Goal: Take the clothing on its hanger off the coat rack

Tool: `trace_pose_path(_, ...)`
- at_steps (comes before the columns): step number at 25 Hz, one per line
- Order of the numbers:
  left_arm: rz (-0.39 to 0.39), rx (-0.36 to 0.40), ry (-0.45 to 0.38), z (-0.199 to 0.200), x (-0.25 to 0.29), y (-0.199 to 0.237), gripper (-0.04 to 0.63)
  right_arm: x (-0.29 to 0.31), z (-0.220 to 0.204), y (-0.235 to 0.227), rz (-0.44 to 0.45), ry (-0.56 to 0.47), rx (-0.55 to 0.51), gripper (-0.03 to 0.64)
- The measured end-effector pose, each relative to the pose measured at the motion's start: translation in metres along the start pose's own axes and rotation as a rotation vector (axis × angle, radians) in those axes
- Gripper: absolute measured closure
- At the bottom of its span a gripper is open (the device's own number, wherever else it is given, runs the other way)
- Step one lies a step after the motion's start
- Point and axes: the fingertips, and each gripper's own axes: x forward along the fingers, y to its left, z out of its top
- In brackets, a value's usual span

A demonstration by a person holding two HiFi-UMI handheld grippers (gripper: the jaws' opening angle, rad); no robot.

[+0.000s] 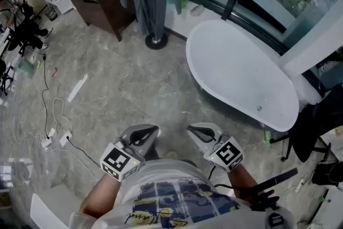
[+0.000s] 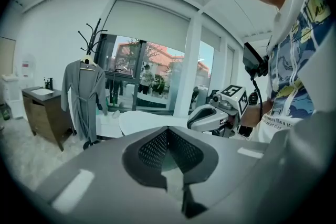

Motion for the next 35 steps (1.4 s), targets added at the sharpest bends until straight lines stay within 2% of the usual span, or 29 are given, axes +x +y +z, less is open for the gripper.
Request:
trace_pose_path(2, -0.002, -0.004, -0.001, -0.001, 0.002, 0.011, 0.594, 0.012, 0.002, -0.006, 0.000, -0.001, 0.005, 0.578)
trace_pose_path(7, -0.022, -0.019, -0.017, 0.002, 0.009, 0.055, 0.594, 0.049, 0.015, -0.028, -0.012, 0.003, 0.016, 0.581)
trace_pose_path(14, -0.063, -0.022, -0.057, 0.037, 0.022, 0.157, 0.594, 0.130, 0.057, -0.082, -0.044, 0.022, 0.010, 0.580)
trace_pose_path(22, -0.078, 0.003, -0.040, 0.068, 0.008, 0.281, 0.594, 0.238, 0.128, -0.147, -0.050, 0.014, -0.059, 0.555)
trace_pose_path(27, -0.052, -0.036, -0.067, 0.082, 0.012, 0.336, 0.594, 0.275, 0.154, -0.207, -0.068, 0.030, -0.103, 0.543)
trace_pose_path(31, -0.035, -0.071, -0.097, 0.100, 0.022, 0.371, 0.594, 0.293, 0.172, -0.274, -0.071, 0.051, -0.130, 0.517)
trace_pose_path(35, 0.014, -0.070, -0.102, 0.120, 0.041, 0.411, 0.594, 0.317, 0.193, -0.342, -0.069, 0.061, -0.193, 0.509)
